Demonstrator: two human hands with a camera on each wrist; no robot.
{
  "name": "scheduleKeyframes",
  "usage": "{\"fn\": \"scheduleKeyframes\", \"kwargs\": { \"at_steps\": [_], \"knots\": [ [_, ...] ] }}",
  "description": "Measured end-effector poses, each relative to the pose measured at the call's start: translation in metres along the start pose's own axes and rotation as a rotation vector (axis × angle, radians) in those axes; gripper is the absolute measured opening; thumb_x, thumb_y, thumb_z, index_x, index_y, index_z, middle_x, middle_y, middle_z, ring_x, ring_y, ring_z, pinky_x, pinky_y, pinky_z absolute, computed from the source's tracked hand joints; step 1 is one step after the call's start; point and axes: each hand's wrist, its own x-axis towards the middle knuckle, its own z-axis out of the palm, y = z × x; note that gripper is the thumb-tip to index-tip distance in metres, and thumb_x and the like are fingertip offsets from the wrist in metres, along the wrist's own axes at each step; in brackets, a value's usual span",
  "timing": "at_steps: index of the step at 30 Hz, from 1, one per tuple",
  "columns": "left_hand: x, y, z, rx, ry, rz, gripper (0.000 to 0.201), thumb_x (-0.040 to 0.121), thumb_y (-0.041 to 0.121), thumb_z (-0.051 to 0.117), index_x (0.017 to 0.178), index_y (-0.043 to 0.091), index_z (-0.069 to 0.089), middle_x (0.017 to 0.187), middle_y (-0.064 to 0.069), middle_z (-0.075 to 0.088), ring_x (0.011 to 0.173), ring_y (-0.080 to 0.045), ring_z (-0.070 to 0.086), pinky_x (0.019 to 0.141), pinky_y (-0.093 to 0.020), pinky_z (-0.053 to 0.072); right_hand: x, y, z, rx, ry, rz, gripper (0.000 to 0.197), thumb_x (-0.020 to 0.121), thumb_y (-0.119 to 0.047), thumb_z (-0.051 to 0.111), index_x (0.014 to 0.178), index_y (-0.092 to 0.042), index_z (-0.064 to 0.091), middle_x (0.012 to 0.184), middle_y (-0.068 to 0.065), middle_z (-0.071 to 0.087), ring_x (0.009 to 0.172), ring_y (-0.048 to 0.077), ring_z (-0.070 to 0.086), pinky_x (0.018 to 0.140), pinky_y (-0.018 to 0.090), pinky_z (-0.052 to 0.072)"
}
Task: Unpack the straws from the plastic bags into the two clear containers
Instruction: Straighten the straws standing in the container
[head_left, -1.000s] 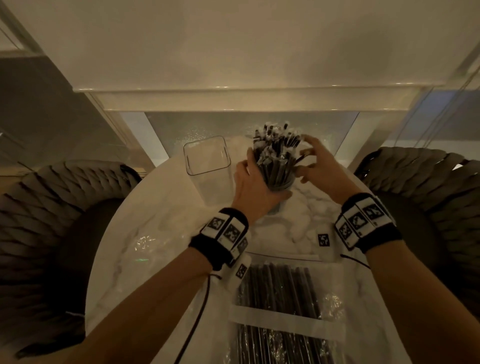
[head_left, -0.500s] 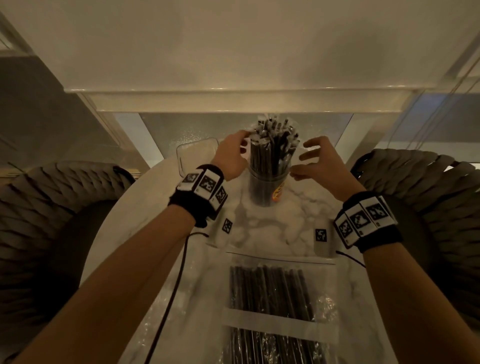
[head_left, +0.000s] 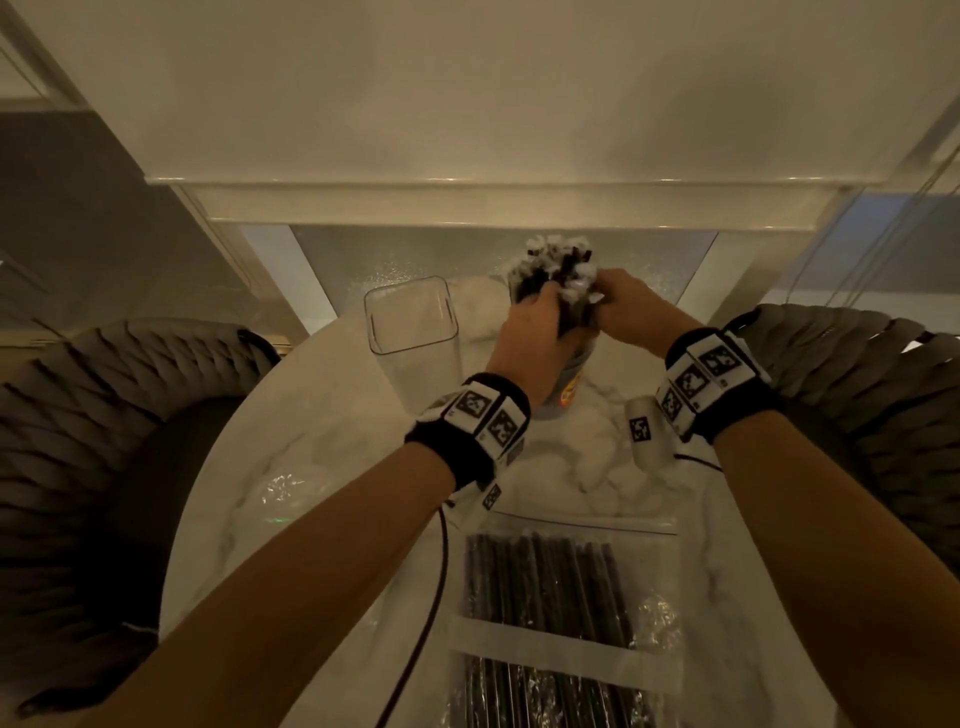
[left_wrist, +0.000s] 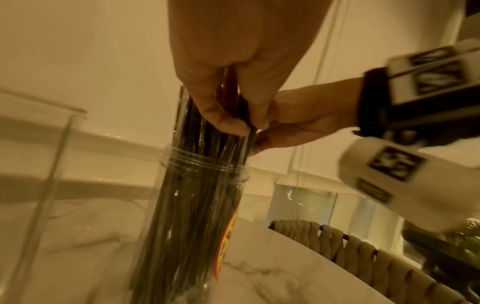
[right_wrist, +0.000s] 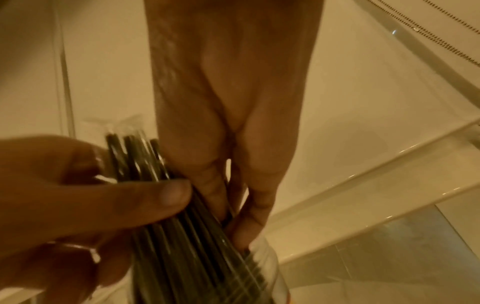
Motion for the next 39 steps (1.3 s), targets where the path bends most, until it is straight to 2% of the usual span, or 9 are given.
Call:
{"fn": "scheduleKeyframes", "kwargs": {
  "at_steps": [3, 8, 11, 16, 18, 22, 30, 34, 39],
  "knots": [
    [-0.010, 0.004, 0.002, -0.048, -0.010, -0.005, 0.034, 0.085, 0.019, 0.067, 0.109, -0.001, 0.056, 0.106, -0.018, 0.067, 0.097, -0.031, 0.062, 0.080, -0.026, 0.047, 0.003, 0.001, -0.003, 0.046, 0.014, 0.016, 0.034, 0.079, 0.010, 0.047, 0.108, 0.000, 0.062, 0.107, 0.019, 0.064, 0.099, 0.034, 0.060, 0.085, 0.046, 0.052],
    [-0.022, -0.010, -0.027, -0.175, -0.050, -0.169, 0.027, 0.080, 0.026, 0.073, 0.094, 0.004, 0.065, 0.085, -0.009, 0.071, 0.074, -0.019, 0.067, 0.071, -0.032, 0.059, -0.018, 0.014, -0.006, 0.307, 0.221, 0.065, 0.050, 0.077, 0.020, 0.040, 0.117, -0.006, 0.055, 0.104, 0.007, 0.056, 0.087, 0.022, 0.056, 0.057, 0.009, 0.046],
    [-0.024, -0.021, -0.049, -0.163, -0.053, -0.246, 0.025, 0.082, 0.026, 0.071, 0.087, 0.002, 0.066, 0.078, -0.013, 0.073, 0.064, -0.017, 0.068, 0.063, -0.028, 0.058, -0.041, 0.028, 0.005, 0.339, 0.198, 0.126, 0.051, 0.081, 0.009, 0.055, 0.126, -0.014, 0.051, 0.119, 0.010, 0.056, 0.091, 0.022, 0.058, 0.064, 0.020, 0.047],
    [0.005, -0.034, -0.050, 0.021, -0.160, -0.148, 0.086, 0.067, 0.017, 0.082, 0.138, 0.009, 0.034, 0.129, -0.015, 0.049, 0.112, -0.029, 0.053, 0.093, -0.041, 0.049, -0.054, 0.014, 0.042, 0.199, 0.111, 0.143, 0.097, 0.069, -0.031, 0.081, 0.146, -0.016, 0.024, 0.132, 0.013, 0.041, 0.117, 0.028, 0.044, 0.099, 0.037, 0.042],
    [0.016, -0.036, -0.041, 0.040, -0.239, -0.085, 0.088, 0.064, 0.014, 0.083, 0.138, 0.009, 0.037, 0.134, -0.015, 0.048, 0.120, -0.032, 0.048, 0.097, -0.042, 0.047, -0.045, 0.009, 0.050, 0.155, 0.135, 0.129, 0.081, 0.078, -0.024, 0.075, 0.143, -0.006, 0.030, 0.135, 0.018, 0.042, 0.124, 0.033, 0.039, 0.094, 0.026, 0.033],
    [0.014, -0.031, -0.027, 0.078, -0.295, -0.063, 0.066, 0.069, 0.017, 0.079, 0.127, 0.006, 0.050, 0.123, -0.016, 0.057, 0.114, -0.032, 0.054, 0.097, -0.037, 0.046, -0.021, 0.015, 0.042, 0.083, 0.155, 0.141, 0.042, 0.087, -0.006, 0.056, 0.128, -0.006, 0.050, 0.123, 0.021, 0.054, 0.105, 0.041, 0.057, 0.083, 0.042, 0.049],
    [0.016, -0.032, -0.035, -0.048, -0.163, -0.110, 0.101, 0.056, 0.020, 0.088, 0.139, 0.007, 0.032, 0.136, -0.011, 0.042, 0.126, -0.025, 0.032, 0.106, -0.034, 0.033, -0.008, 0.004, 0.022, 0.081, 0.161, 0.039, 0.040, 0.087, -0.015, 0.063, 0.126, -0.010, 0.057, 0.126, 0.013, 0.059, 0.115, 0.028, 0.054, 0.085, 0.029, 0.039],
    [0.041, -0.046, -0.037, -0.087, -0.231, -0.137, 0.092, 0.039, 0.056, 0.089, 0.117, 0.018, 0.059, 0.119, -0.006, 0.063, 0.112, -0.023, 0.059, 0.099, -0.047, 0.048, 0.003, -0.011, 0.007, 0.150, 0.116, 0.055, 0.042, 0.087, -0.001, 0.052, 0.128, -0.010, 0.054, 0.125, 0.010, 0.060, 0.116, 0.025, 0.054, 0.094, 0.032, 0.043],
    [0.029, -0.002, -0.052, -0.149, -0.134, -0.085, 0.074, 0.057, 0.037, 0.087, 0.116, 0.012, 0.052, 0.116, -0.002, 0.063, 0.104, -0.016, 0.059, 0.092, -0.036, 0.051, 0.008, -0.030, -0.019, 0.241, 0.034, 0.088, 0.032, 0.087, 0.007, 0.036, 0.110, -0.012, 0.046, 0.084, -0.007, 0.048, 0.073, 0.004, 0.044, 0.052, 0.009, 0.039]
  ]
}}
